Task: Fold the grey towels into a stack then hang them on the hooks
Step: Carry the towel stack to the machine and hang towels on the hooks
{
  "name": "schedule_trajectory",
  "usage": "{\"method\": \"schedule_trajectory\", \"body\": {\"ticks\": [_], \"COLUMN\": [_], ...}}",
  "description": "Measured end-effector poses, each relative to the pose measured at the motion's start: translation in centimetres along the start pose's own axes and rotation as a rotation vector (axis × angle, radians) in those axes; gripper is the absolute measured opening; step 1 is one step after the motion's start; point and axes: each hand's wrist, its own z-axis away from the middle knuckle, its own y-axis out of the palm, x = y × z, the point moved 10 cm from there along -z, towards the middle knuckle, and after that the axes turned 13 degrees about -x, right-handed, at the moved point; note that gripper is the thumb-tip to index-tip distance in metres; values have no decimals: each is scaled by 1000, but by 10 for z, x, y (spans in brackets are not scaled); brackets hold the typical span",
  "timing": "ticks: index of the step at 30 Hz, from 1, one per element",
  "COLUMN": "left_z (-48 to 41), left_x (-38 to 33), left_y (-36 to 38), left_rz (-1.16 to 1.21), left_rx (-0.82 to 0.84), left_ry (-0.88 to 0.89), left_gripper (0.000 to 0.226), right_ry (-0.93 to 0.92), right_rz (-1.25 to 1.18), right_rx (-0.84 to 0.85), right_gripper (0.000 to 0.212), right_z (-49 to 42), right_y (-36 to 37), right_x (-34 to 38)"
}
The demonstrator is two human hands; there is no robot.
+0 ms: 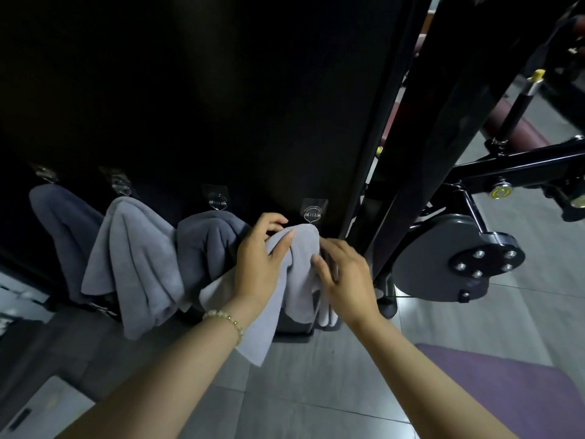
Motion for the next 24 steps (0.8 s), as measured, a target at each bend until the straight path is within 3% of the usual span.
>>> {"method": "schedule_trajectory", "body": {"ticks": [4,7,12,17,19,24], "left_z": [7,6,-7,19,27,39], "left_x": [-16,-17,-18,-21,-7,42], "left_y": [-2,3,9,4,12,32], "left_rz": [-68,-84,-96,-520,-509,-148], "left_rx": [29,50,68,-24,67,295], "left_ry": [222,268,300,486,396,-84], "left_gripper": [11,16,19,37,45,40], "right_ry": [-77,-210,-145,-29,17,241], "right_rz": [-82,-6,-5,-126,-225,-455], "right_rx": [-109,-106,-76,-44,-59,-114], "right_gripper": [40,40,38,33,31,26], "right_z": [0,1,-11,-13,-14,-8], "right_y": [-15,-13,-6,-3,-6,-7], "right_x": [18,33,29,24,20,-2]}}
